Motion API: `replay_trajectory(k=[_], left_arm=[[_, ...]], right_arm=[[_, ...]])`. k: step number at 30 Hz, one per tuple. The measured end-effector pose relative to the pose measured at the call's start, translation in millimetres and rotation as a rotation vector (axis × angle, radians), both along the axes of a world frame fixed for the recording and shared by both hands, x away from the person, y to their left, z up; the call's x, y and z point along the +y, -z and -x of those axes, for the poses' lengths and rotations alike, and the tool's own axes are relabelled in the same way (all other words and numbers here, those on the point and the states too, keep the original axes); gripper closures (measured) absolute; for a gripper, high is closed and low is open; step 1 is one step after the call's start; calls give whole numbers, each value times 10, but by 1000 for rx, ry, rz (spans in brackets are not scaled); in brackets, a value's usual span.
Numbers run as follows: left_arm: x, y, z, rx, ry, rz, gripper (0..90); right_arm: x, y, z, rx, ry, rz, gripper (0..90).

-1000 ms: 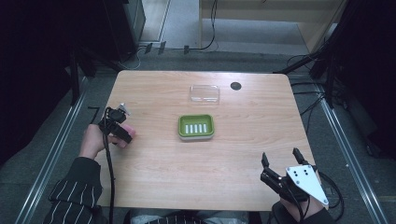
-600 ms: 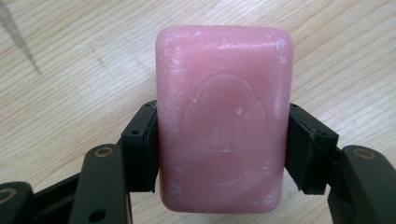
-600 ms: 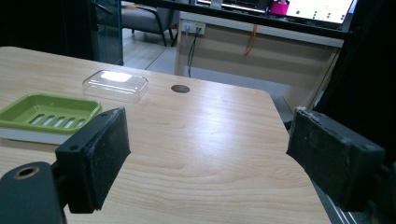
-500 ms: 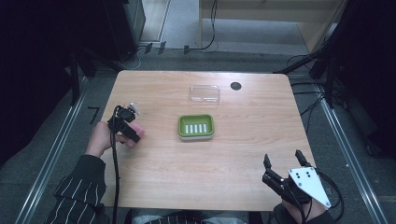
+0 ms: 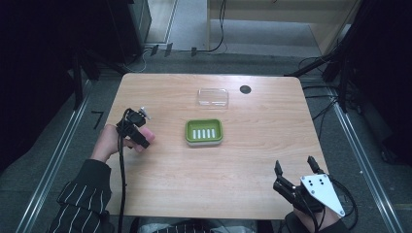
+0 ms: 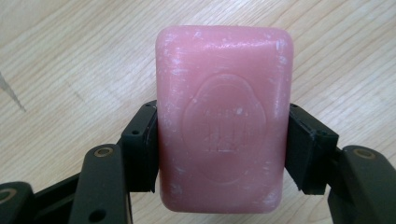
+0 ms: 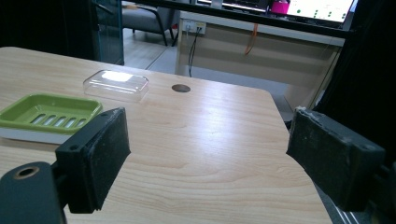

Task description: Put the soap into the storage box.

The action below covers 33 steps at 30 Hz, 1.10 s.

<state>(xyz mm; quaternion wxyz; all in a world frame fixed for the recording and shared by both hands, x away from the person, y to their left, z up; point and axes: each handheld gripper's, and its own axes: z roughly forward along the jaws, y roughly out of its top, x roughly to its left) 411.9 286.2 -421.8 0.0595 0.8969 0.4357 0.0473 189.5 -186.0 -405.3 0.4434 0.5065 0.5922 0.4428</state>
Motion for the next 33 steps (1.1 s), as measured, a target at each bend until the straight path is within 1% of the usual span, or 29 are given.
replay_trajectory(k=[1,3,5,6,9,10,17,19,21,24,25,27,30,32,33], left_arm=[[-15,-12,-6,6,6,-1,384],[-55,-23,-9,-2,15,0,384],[-87,-41,-22,1,29,-2,384],[-107,-44,-24,-6,30,2,384],[-156,-65,-36,-8,42,0,384],[-174,-71,-41,-10,50,-3,384],[-315,-90,-81,-6,96,11,384],[-346,-96,-94,-12,108,7,384],[-378,-109,-108,-9,119,5,384],[-418,-119,-124,-10,135,12,384],[-434,-125,-127,-3,140,12,384],[-466,-145,-130,0,157,20,384],[-507,-177,-138,-3,173,26,384],[-532,-195,-146,-4,183,21,384],[-547,-202,-148,-9,184,26,384]], right_arm=[[1,0,-1,0,0,0,127],[1,2,-1,0,-1,2,127],[-4,3,1,0,-1,3,127],[-9,3,5,0,0,3,127],[-22,3,15,-2,5,-3,127],[-23,3,16,-2,7,-5,127],[-17,3,20,3,10,4,127],[-17,1,22,1,11,4,127],[-18,2,18,2,10,5,127],[-16,3,17,2,10,6,127],[-17,3,17,2,10,6,127],[-20,3,20,3,12,0,127],[-22,2,23,3,11,2,127],[-25,4,25,2,13,3,127],[-29,5,25,1,13,2,127]])
